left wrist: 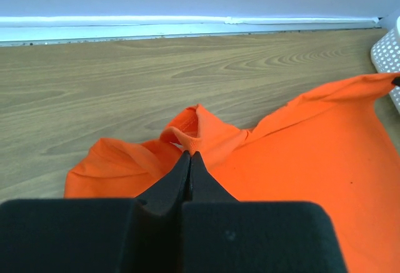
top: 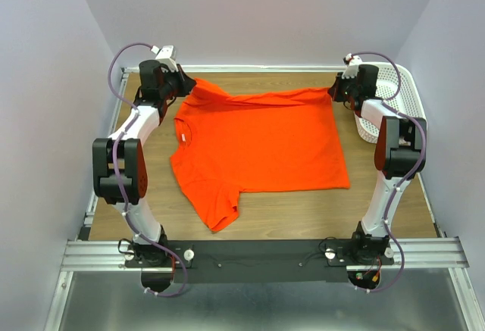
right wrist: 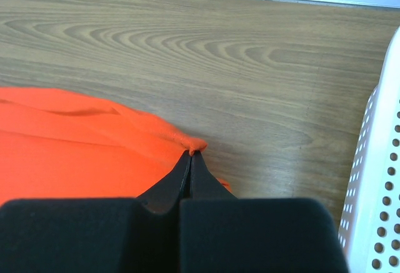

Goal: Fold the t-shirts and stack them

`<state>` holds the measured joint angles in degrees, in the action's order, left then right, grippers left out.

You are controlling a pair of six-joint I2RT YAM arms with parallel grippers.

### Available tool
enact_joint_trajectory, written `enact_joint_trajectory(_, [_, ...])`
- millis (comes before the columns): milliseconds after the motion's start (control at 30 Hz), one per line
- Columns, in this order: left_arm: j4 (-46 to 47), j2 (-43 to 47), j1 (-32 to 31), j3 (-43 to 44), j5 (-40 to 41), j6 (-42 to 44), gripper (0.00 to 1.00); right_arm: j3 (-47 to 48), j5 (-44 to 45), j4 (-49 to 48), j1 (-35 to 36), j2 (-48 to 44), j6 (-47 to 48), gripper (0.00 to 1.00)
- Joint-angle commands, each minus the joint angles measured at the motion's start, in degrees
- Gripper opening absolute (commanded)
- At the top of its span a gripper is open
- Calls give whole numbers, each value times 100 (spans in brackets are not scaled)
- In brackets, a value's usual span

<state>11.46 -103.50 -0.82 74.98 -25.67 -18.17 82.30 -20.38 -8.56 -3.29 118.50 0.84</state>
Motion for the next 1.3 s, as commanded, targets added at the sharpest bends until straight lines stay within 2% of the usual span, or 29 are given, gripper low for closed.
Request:
enact_joint_trajectory(0, [207,454,38,-159,-96,95,0,75,25,-120,48,59,-58,1])
enact_joint_trajectory(933, [128,718,29,-704,-61,147,0,-127,-1,-111,39,-107,12,2])
enact_joint_trajectory(1267, [110,735,12,-827,-78,165,0,-803,69,-67,39,-722,451,3])
